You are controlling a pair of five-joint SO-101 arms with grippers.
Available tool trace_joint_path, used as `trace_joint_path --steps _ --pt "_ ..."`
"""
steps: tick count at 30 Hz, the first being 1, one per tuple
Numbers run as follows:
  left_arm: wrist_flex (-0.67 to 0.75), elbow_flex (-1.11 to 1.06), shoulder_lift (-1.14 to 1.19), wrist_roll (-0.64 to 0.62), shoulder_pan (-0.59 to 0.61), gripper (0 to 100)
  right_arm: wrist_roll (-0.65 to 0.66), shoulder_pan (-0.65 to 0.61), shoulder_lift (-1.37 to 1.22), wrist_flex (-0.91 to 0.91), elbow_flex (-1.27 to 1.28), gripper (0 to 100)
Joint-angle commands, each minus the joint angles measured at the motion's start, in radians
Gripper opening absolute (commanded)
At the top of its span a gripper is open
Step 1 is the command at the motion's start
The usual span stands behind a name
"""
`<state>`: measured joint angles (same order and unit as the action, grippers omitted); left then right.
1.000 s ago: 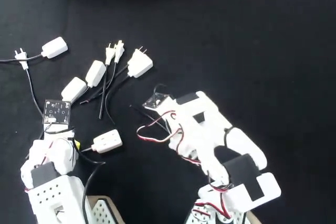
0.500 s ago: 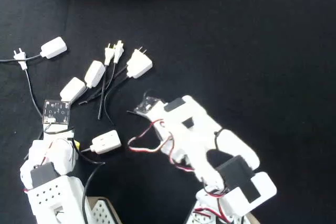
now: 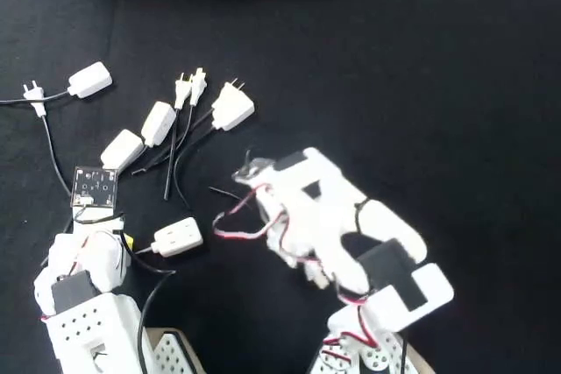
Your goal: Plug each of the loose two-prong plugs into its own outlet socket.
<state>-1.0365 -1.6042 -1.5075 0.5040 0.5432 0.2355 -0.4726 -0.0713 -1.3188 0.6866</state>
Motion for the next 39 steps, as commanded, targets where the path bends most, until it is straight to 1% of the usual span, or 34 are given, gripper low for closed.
trace_joint_path --steps 1,6,8,12,16,18,21,25,29,34,39 --pt "0.015 0.004 -0.008 0.006 -0.008 20 -0.012 0.109 -0.001 -0.021 -0.15 1.4" --pt "0.015 0.004 -0.008 0.006 -0.008 20 -0.003 0.17 -0.002 -0.025 -0.265 1.2" --pt "0.015 0.004 -0.008 0.006 -0.008 20 0.058 0.196 -0.002 -0.025 -0.277 1.2" --pt "0.015 0.004 -0.008 0.006 -0.008 20 0.161 0.324 -0.028 -0.015 -0.328 1.2" --pt "0.015 0.004 -0.008 0.006 -0.008 20 0.166 0.422 -0.139 -0.014 -0.415 1.2" --pt "0.015 0.004 -0.008 0.006 -0.008 20 0.117 0.446 -0.214 -0.014 -0.456 1.2" --pt "0.015 0.004 -0.008 0.006 -0.008 20 0.038 0.459 -0.334 -0.014 -0.526 1.3" --pt "0.015 0.004 -0.008 0.005 -0.008 20 -0.009 0.454 -0.447 -0.023 -0.602 1.5" --pt "0.015 0.004 -0.008 0.006 -0.008 20 -0.011 0.454 -0.493 -0.112 -0.676 2.9" --pt "0.015 0.004 -0.008 0.006 -0.008 20 -0.021 0.453 -0.527 -0.238 -0.763 13.2" --pt "0.015 0.004 -0.008 0.006 -0.008 20 -0.034 0.442 -0.57 -0.33 -0.843 12.1"
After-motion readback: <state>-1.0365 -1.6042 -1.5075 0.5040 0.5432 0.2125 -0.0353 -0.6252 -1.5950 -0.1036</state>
